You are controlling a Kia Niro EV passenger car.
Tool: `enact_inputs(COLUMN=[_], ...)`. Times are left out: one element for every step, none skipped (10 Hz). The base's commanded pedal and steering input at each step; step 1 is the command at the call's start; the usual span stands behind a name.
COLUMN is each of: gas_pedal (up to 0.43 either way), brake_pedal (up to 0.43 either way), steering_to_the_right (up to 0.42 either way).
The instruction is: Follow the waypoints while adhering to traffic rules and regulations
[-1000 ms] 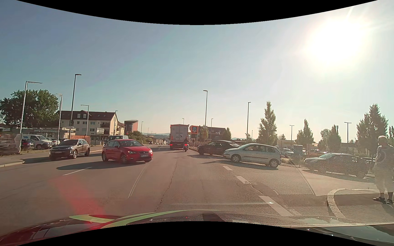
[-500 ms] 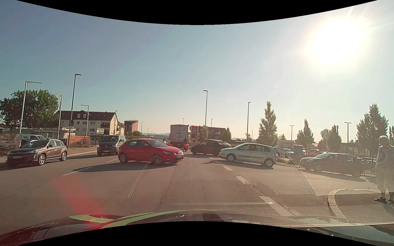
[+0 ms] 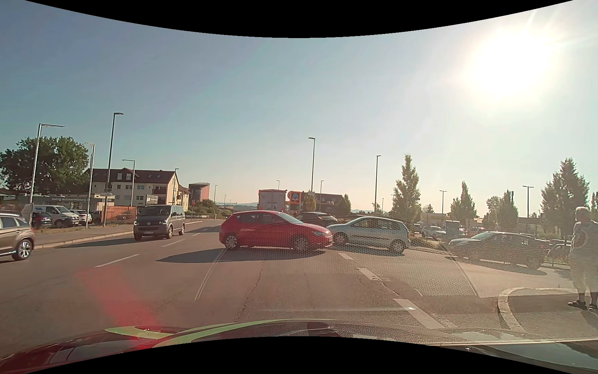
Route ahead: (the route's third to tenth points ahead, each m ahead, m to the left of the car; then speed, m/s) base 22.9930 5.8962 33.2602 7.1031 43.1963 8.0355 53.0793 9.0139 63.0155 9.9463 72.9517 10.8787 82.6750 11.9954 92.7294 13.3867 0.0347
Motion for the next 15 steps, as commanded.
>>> enact_inputs(gas_pedal=[0.000, 0.000, 0.000, 0.000, 0.000, 0.000, 0.000, 0.000, 0.000, 0.000, 0.000, 0.000, 0.000, 0.000, 0.000], brake_pedal=[0.213, 0.213, 0.213, 0.213, 0.220, 0.220, 0.220, 0.213, 0.220, 0.220, 0.220, 0.213, 0.220, 0.220, 0.220], steering_to_the_right=[-0.011, -0.011, -0.011, -0.011, -0.011, -0.011, -0.011, -0.011, -0.011, -0.011, -0.011, -0.011, -0.011, -0.011, -0.011])
